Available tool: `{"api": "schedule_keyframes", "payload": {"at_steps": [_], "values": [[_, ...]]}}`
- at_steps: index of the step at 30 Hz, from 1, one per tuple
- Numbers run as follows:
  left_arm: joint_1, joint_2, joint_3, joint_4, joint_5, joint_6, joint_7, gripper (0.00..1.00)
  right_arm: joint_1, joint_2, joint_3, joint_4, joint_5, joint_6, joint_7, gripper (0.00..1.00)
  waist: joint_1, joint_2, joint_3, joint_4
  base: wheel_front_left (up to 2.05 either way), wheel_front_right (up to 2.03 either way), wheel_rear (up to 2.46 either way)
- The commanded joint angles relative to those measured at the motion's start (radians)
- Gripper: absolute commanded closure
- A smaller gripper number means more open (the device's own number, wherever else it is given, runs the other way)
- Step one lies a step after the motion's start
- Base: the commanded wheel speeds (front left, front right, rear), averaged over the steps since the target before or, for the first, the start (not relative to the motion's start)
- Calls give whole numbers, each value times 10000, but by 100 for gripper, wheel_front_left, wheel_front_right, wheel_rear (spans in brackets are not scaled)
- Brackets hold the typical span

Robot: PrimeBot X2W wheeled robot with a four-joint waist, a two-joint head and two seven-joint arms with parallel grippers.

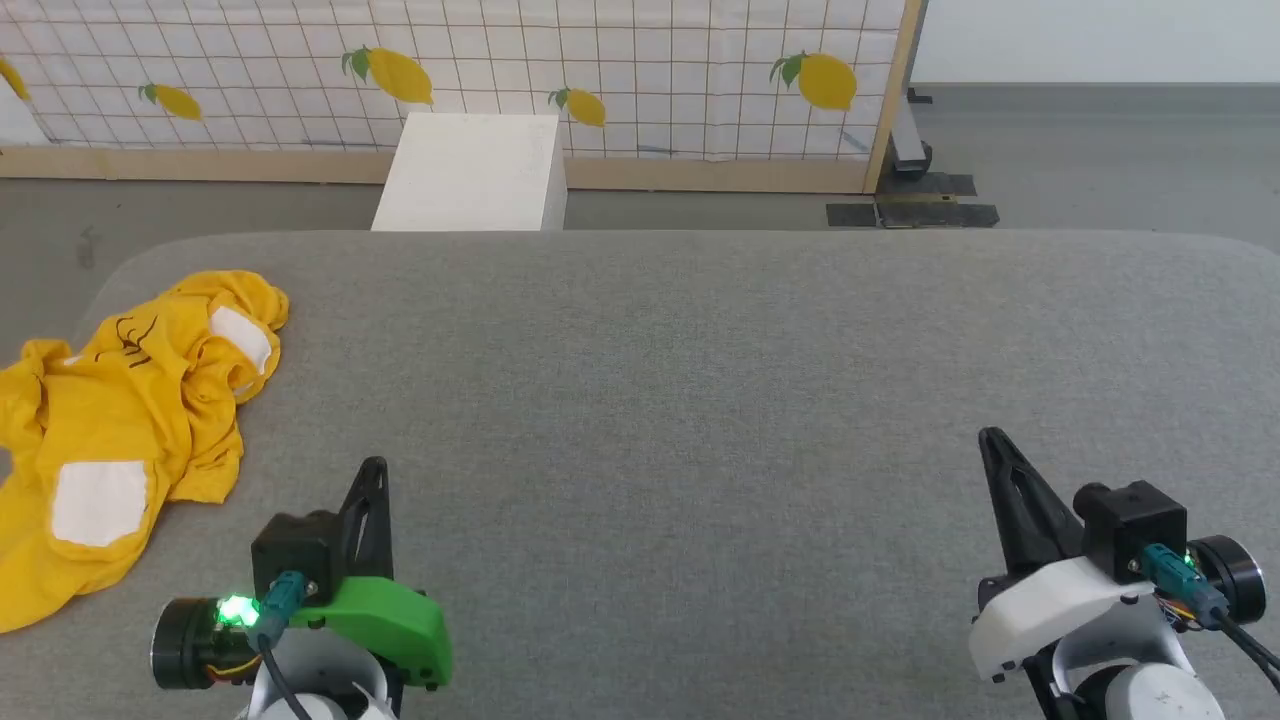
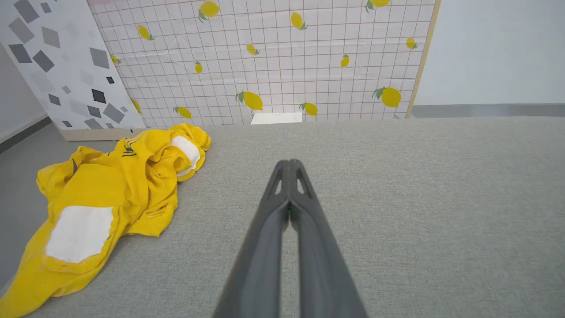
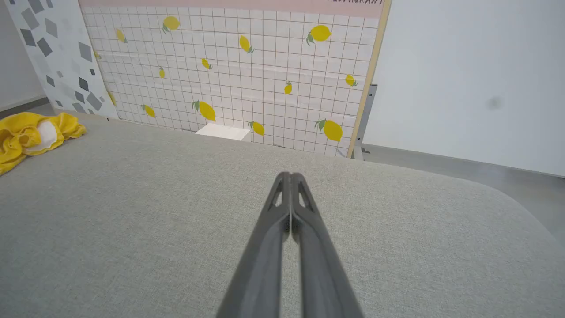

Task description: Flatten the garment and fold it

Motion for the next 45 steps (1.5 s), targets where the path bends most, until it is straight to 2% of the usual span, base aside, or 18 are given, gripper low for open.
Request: {"api": "schedule_keyframes", "payload": {"at_steps": [1,18,19,45], "values": [[-37,-59,35,35,103,-9,14,100,88,17,20,-47,-37,-19,1,100,0,0,0,0,0,0,0],[-37,-59,35,35,103,-9,14,100,88,17,20,-47,-37,-19,1,100,0,0,0,0,0,0,0],[0,0,0,0,-1,0,-1,0,1,0,-2,0,1,0,-1,0,0,0,0,0,0,0,0],[150,-8,-137,35,-218,-43,-452,0,93,1,-783,207,116,-3,-454,0,0,0,-6,34,0,0,0]]}}
